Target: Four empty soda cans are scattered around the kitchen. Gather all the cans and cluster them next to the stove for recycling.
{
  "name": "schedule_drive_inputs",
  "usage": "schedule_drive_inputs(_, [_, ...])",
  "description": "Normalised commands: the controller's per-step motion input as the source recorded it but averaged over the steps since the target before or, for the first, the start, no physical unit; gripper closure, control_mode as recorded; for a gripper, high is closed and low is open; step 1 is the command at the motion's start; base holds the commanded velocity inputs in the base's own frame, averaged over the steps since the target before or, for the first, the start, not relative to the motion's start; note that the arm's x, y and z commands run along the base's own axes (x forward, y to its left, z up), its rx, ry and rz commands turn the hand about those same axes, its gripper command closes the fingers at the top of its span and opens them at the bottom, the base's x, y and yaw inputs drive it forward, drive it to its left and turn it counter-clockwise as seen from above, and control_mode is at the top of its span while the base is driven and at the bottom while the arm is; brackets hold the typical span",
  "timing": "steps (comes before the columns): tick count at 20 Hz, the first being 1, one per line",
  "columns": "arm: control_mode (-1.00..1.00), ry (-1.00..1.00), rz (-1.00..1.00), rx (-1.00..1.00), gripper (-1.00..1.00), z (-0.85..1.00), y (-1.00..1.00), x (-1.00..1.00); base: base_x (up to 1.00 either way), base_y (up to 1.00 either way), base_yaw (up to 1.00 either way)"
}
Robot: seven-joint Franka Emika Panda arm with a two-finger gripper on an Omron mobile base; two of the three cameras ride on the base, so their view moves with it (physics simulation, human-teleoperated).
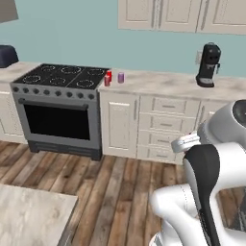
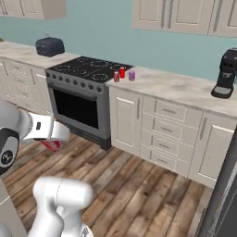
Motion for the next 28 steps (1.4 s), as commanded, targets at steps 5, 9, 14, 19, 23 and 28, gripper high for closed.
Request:
schedule_drive_inputs(5, [1.0,0.0,0.0,0.0,1.0,0.0,0.0,0.0,0.86,0.0,0.15])
schedule_drive_inputs(9, [1.0,0.0,0.0,0.0,1.0,0.0,0.0,0.0,0.81,0.0,0.14])
schedule_drive_inputs(14, [1.0,0.0,0.0,0.0,1.0,0.0,0.0,0.0,0.76,0.0,0.12])
schedule_drive_inputs(19, [1.0,0.0,0.0,0.0,1.0,0.0,0.0,0.0,0.88,0.02,0.1])
schedule_drive_inputs(23, [1.0,0.0,0.0,0.0,1.0,0.0,0.0,0.0,0.81,0.06,0.08])
schedule_drive_inputs(28, [1.0,0.0,0.0,0.0,1.0,0.0,0.0,0.0,0.76,0.17,0.03])
